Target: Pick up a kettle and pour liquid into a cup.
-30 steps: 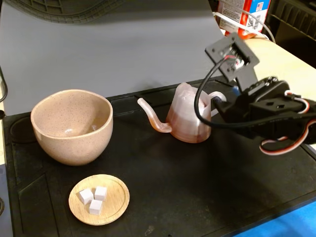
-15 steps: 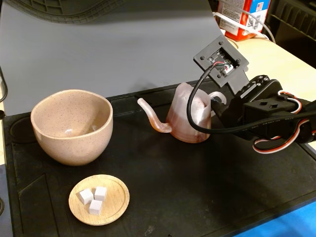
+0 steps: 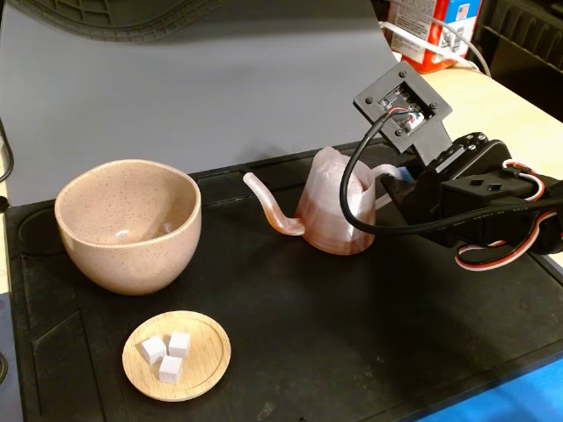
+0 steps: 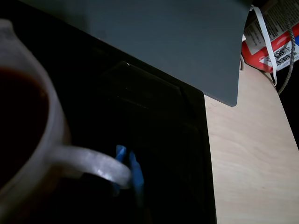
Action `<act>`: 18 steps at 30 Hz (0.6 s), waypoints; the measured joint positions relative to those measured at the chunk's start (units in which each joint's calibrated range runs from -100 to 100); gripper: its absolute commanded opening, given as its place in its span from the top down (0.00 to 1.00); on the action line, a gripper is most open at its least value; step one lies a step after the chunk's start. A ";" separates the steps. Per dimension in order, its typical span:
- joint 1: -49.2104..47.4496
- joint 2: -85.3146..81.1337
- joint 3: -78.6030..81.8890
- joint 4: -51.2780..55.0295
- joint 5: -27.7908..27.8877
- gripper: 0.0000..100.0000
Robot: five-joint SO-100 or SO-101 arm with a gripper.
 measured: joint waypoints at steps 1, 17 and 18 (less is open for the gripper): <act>-0.08 -1.20 0.58 0.18 0.00 0.99; -3.63 -20.29 0.68 14.27 -1.73 0.99; -4.16 -20.29 0.00 14.35 -1.68 0.99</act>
